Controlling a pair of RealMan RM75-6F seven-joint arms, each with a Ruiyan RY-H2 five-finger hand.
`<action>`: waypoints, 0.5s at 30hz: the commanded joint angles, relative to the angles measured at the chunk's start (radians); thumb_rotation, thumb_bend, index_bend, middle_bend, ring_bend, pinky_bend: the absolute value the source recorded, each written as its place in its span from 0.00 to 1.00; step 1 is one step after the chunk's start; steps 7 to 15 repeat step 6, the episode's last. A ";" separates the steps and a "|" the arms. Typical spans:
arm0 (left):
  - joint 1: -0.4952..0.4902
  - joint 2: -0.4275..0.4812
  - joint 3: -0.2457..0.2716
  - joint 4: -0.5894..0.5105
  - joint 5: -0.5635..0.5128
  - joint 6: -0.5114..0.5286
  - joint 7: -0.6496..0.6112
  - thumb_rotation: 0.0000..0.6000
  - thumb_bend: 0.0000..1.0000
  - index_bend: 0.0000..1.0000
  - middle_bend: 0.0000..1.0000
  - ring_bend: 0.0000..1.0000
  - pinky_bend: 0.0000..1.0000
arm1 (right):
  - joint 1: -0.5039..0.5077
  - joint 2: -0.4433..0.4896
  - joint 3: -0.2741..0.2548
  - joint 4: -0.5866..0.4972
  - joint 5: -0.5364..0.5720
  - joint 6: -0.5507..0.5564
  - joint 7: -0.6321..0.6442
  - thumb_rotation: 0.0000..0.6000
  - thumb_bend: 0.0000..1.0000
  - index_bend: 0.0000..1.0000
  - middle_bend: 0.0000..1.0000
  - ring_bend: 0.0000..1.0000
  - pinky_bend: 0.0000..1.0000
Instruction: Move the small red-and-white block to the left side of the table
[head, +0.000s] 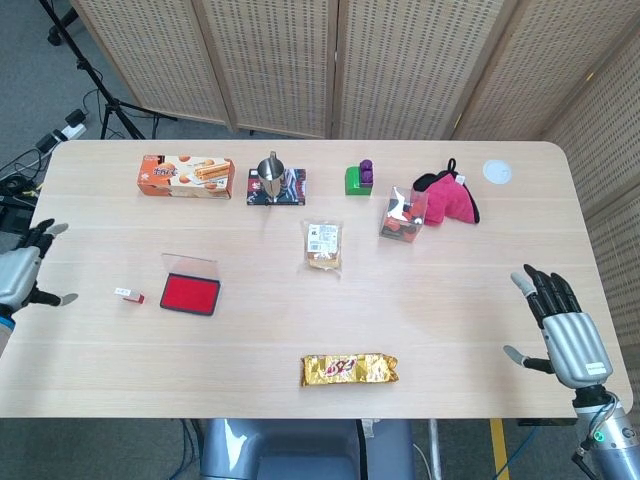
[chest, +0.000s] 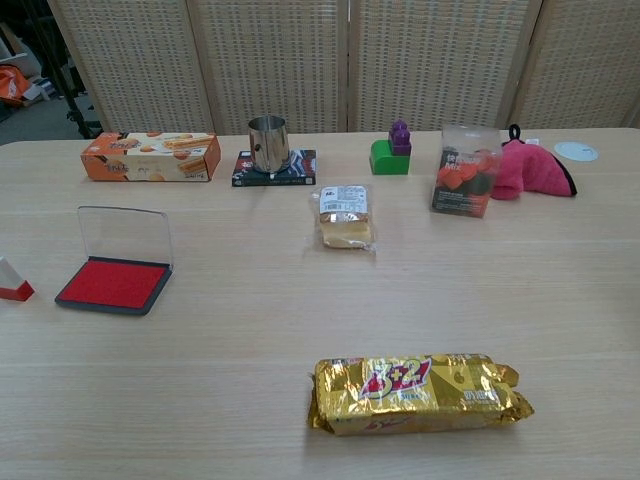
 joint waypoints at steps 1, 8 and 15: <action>0.196 -0.170 -0.040 0.124 0.235 0.394 -0.149 1.00 0.00 0.00 0.00 0.00 0.02 | -0.002 -0.004 0.003 0.005 0.001 0.006 0.001 1.00 0.00 0.00 0.00 0.00 0.00; 0.226 -0.242 -0.040 0.197 0.268 0.427 -0.158 1.00 0.00 0.00 0.00 0.00 0.00 | -0.007 -0.010 0.007 0.012 0.003 0.020 -0.003 1.00 0.00 0.00 0.00 0.00 0.00; 0.226 -0.242 -0.040 0.197 0.268 0.427 -0.158 1.00 0.00 0.00 0.00 0.00 0.00 | -0.007 -0.010 0.007 0.012 0.003 0.020 -0.003 1.00 0.00 0.00 0.00 0.00 0.00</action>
